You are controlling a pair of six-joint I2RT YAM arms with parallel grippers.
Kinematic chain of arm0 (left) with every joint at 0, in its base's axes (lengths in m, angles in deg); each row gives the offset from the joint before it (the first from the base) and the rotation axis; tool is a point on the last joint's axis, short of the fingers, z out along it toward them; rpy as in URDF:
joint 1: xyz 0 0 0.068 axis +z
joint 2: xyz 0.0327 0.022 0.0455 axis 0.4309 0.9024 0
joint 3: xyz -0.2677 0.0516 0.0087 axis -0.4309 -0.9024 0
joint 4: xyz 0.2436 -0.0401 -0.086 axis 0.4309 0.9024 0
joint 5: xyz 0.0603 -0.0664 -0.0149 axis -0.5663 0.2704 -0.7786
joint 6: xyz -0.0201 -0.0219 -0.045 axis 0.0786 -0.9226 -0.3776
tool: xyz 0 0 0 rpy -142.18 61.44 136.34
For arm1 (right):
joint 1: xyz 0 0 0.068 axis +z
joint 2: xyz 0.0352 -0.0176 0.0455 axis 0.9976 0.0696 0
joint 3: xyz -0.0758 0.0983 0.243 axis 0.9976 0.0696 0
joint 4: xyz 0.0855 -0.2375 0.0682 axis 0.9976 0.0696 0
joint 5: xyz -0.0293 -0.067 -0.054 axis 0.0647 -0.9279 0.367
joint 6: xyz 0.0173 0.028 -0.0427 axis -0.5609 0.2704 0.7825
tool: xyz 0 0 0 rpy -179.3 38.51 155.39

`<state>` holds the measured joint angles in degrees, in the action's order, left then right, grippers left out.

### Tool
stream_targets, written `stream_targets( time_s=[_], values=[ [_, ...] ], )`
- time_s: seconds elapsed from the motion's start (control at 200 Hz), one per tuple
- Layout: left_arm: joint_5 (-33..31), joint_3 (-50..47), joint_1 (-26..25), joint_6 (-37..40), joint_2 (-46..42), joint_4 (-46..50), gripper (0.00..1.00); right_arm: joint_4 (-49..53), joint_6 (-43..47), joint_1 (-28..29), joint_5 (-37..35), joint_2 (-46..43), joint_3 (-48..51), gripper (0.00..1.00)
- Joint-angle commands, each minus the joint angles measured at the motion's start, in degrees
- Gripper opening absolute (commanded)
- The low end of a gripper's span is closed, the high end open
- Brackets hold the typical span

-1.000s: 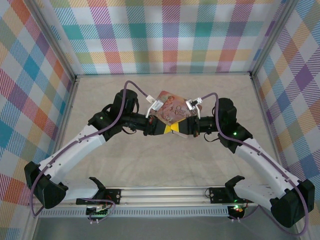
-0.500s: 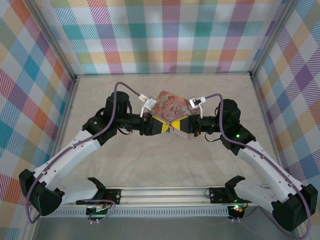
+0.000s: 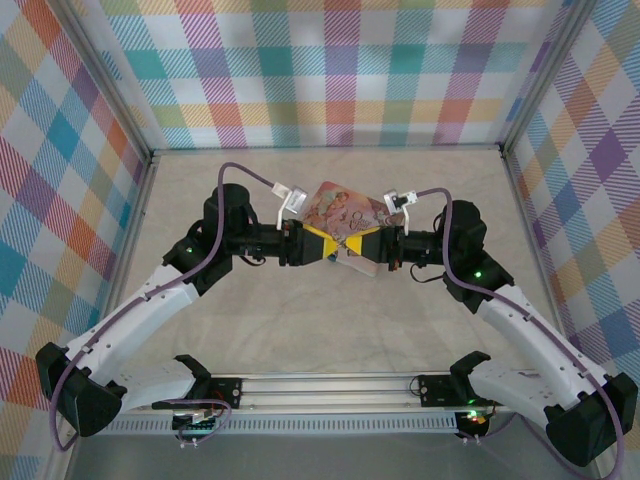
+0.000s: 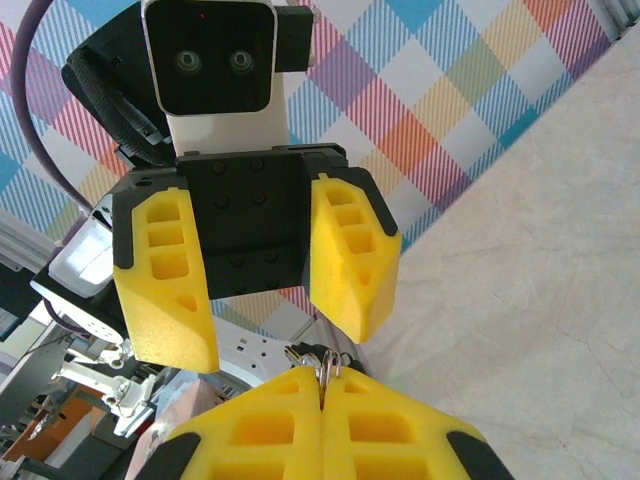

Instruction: Unlock a padlock with a key

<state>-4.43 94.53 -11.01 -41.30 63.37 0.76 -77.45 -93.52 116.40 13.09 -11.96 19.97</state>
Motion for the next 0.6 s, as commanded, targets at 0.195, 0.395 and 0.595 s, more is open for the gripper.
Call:
stream_targets(
  time_s=[0.195, 0.395, 0.595],
  values=[
    [1.83, -0.35, 0.07, -2.63, 1.92, -5.61, 0.33, -3.76, -1.3, 0.02, -0.26, -1.02, 1.4, 0.0],
    [2.48, -0.23, -0.12, -2.29, 2.66, -5.28, 0.21, -4.56, -1.62, 0.01, -1.5, -1.47, 1.97, 0.0],
    [2.14, -0.44, -0.12, -1.76, 2.35, -4.14, 0.28, -4.89, -1.66, -0.04, -3.2, -2.44, 2.43, 0.0]
  ],
)
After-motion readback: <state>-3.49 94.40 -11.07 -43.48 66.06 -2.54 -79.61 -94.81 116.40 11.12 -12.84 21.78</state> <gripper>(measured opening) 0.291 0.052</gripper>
